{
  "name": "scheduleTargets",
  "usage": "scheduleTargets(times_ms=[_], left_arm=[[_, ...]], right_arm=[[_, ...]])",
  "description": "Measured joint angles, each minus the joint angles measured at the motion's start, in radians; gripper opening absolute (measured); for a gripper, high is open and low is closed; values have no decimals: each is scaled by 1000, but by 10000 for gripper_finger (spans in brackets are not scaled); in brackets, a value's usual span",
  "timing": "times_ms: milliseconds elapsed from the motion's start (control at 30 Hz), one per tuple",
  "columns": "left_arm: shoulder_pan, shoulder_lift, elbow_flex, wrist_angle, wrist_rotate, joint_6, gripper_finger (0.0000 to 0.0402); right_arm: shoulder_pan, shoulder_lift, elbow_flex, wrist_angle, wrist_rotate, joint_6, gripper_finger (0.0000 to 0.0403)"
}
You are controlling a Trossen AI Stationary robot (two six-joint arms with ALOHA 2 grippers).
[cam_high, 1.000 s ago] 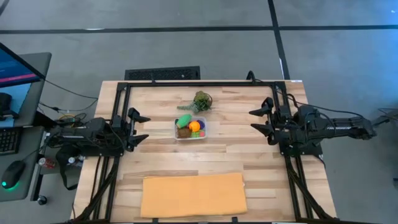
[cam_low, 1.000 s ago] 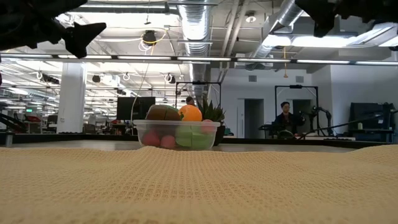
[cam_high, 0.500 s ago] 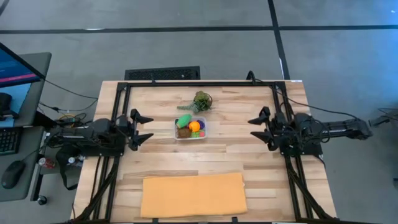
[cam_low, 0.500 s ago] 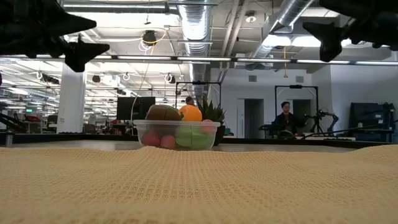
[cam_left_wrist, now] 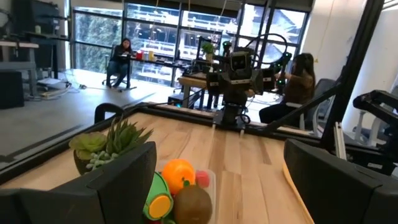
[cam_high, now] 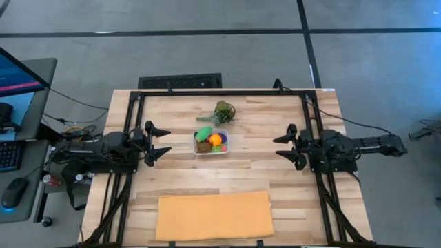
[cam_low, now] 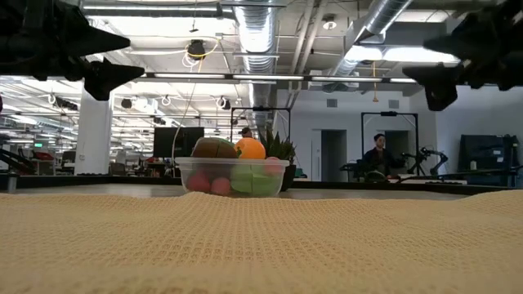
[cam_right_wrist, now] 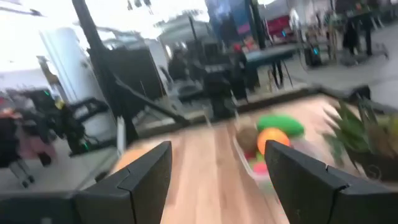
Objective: Pick and placing Produce into tupperware
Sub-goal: Return to Home Position
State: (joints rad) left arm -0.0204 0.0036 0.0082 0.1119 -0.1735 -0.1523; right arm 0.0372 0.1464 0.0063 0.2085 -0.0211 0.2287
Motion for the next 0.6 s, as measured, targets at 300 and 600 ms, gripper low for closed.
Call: scheduleTargets(times_ms=[300, 600], left_arm=[[0, 0, -1, -27, -44, -3, 343], [0, 0, -2, -50, -20, 15, 343]], right_arm=[[0, -13, 0, -120, 33, -25, 249], [0, -11, 0, -178, 130, -129, 249]])
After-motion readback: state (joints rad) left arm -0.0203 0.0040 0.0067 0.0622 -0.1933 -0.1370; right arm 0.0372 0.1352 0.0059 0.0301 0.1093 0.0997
